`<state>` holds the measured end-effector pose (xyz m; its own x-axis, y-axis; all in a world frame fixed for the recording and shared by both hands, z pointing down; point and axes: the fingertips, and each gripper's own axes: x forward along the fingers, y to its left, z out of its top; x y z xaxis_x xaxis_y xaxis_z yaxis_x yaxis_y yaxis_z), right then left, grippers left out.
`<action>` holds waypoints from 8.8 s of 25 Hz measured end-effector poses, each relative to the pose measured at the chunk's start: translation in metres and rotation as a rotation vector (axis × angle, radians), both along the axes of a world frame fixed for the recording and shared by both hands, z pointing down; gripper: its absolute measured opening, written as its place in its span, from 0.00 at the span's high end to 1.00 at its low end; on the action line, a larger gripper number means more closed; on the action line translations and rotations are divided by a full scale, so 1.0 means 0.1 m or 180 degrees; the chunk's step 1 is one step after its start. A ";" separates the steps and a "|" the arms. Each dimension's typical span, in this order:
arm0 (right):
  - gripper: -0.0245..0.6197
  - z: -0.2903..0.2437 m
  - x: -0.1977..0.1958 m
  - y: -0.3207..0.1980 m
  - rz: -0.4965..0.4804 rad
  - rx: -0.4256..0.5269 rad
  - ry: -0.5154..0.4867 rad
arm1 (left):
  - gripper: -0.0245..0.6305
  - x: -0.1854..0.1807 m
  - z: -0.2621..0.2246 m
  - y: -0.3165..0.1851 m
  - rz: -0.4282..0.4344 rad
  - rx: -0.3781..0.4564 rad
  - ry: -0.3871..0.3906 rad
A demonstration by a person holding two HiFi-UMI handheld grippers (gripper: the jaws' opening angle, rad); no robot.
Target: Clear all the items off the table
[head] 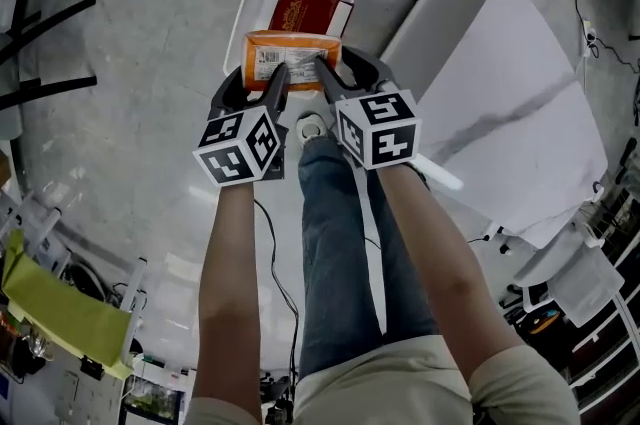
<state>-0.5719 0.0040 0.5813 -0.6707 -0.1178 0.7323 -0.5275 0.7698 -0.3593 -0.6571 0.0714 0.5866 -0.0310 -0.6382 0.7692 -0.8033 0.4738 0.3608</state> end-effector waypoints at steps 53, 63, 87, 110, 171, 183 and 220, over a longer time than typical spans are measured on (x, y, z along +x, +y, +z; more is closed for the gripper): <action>0.82 0.86 -0.17 0.71 -0.0556 -0.0019 0.0459 | 0.61 -0.24 0.84 0.65 -0.0246 -0.0306 0.0007; 0.96 0.65 -0.22 0.74 -0.0584 0.0020 0.0431 | 0.85 -0.20 0.59 0.63 -0.0310 -0.0281 -0.0077; 0.96 0.05 -0.19 0.96 -0.0713 0.0134 0.0252 | 0.95 0.01 0.05 0.79 -0.0420 -0.0173 -0.0080; 0.96 -0.77 0.08 0.96 -0.0348 0.0203 0.0123 | 0.95 0.36 -0.87 0.71 -0.0090 0.0005 -0.0069; 0.96 -2.98 5.97 0.73 0.2035 0.0711 -0.0139 | 0.95 6.19 -2.98 0.05 0.2735 0.0507 -0.0109; 0.96 -3.05 7.13 0.78 0.2565 0.0760 -0.0088 | 0.95 7.25 -3.06 -0.05 0.3114 0.0580 -0.0064; 0.96 -2.98 8.34 -0.09 0.3525 0.0654 0.0162 | 0.95 8.43 -2.94 -1.17 0.4088 0.0417 0.0013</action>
